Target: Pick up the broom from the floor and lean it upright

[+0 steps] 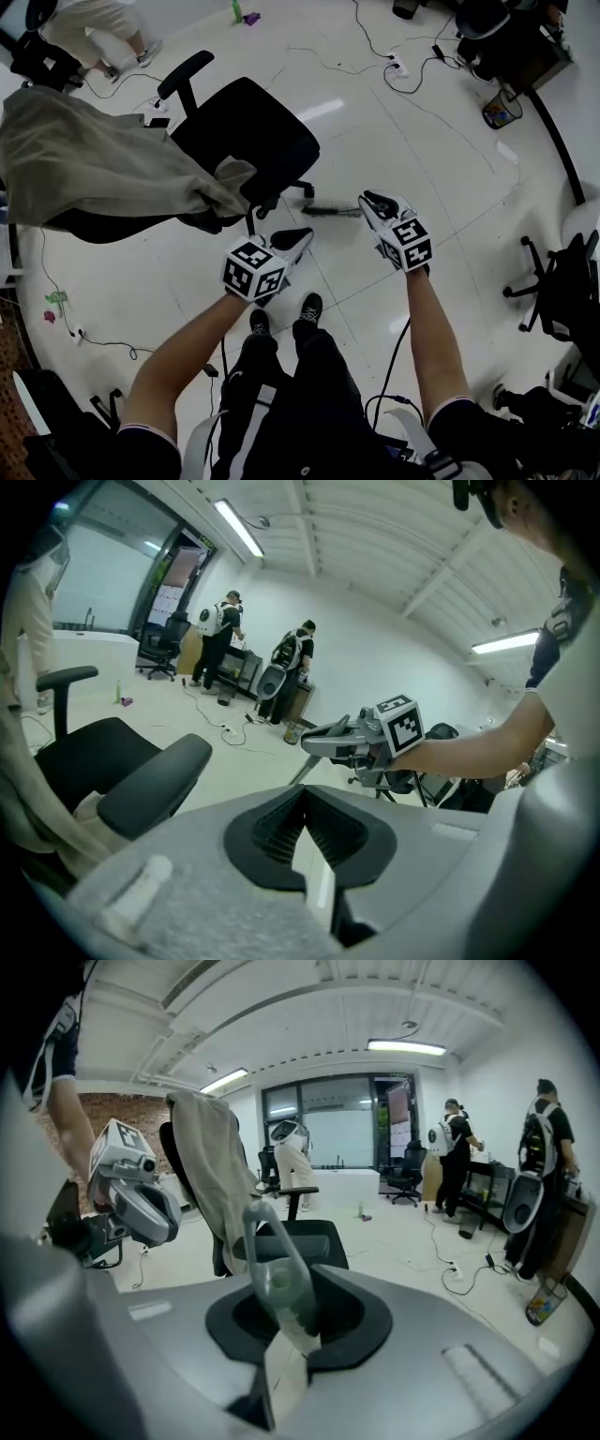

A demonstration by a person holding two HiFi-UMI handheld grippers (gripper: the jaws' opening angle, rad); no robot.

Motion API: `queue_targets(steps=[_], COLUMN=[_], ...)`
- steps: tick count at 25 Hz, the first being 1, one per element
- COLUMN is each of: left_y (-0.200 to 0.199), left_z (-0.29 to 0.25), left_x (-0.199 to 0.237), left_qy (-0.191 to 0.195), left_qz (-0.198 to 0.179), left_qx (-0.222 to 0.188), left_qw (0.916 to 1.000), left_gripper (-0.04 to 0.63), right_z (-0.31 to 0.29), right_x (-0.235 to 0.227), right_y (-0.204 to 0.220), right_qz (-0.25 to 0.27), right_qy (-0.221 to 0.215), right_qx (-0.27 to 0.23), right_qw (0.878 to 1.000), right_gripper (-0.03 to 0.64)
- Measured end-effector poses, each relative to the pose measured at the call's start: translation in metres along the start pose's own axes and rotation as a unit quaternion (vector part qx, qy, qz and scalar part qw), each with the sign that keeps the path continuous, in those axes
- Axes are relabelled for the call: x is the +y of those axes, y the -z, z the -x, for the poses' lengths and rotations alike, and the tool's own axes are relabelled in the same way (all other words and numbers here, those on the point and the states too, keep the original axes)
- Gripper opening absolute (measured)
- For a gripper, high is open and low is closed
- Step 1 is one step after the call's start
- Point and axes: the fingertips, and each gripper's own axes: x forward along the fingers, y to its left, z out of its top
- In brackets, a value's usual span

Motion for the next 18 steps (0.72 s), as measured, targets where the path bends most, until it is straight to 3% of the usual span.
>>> queue_targets(steps=[7,18], left_y=[0.007,0.061], left_z=[0.077,0.177], left_x=[0.031,0.068], left_qy=[-0.05,-0.095], left_qz=[0.037,0.08], left_qx=[-0.05,-0.075], left_qw=[0.9968,0.9895], left_gripper=[-0.002,-0.002], right_z=[-0.032,-0.096], right_x=[0.069,0.237], right_y=[-0.037,-0.051], right_qz=[0.036,0.057], right_qy=[-0.092,-0.222], right_qx=[0.05,0.096], right_qw=[0.994,0.969], right_gripper=[0.053,0.053])
